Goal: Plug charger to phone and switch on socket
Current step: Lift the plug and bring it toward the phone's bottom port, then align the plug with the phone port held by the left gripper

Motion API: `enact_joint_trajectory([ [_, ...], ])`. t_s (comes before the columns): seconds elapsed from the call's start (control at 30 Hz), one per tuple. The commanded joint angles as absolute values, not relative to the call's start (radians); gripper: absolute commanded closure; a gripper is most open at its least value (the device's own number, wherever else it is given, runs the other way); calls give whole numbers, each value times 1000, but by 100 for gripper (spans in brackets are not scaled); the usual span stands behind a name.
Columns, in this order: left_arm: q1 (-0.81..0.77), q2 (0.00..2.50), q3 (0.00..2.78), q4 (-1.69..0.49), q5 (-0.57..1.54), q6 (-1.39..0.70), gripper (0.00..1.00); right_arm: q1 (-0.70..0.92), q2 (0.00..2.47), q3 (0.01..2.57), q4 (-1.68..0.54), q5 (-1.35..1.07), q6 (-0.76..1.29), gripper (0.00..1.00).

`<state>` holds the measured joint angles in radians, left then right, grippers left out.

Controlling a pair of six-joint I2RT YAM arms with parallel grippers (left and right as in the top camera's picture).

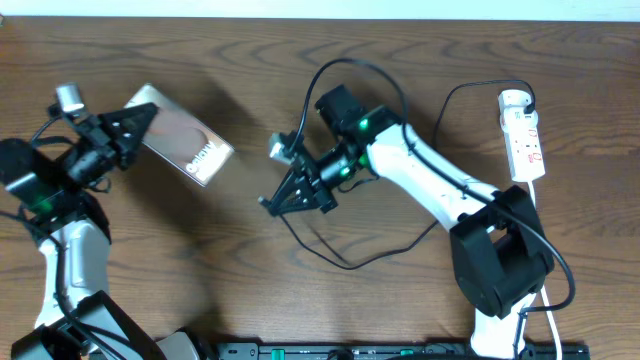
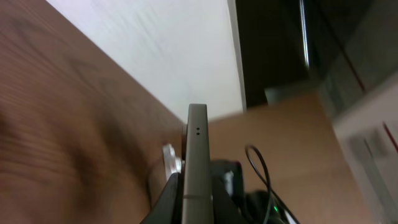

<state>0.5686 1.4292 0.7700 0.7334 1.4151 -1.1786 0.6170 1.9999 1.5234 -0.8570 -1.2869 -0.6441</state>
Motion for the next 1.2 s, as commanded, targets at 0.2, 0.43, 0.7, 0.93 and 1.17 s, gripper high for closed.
enact_joint_trajectory([
  [0.2,447,1420,789,860,1483,-1130,93,603,1996,1488,-472,-1380,-102,99],
  [0.43,484,1420,789,863,1435,-1129,93,581,1996,1488,-340,-1498,171,99],
  [0.7,499,1420,789,863,1401,-1128,93,604,1996,1485,-360,-1562,187,99],
  [0.93,499,1420,789,871,1394,-1142,93,634,1998,1483,-389,-1562,187,99],
  [1.17,499,1420,789,871,1394,-1188,93,635,1999,1482,-377,-1538,182,99],
])
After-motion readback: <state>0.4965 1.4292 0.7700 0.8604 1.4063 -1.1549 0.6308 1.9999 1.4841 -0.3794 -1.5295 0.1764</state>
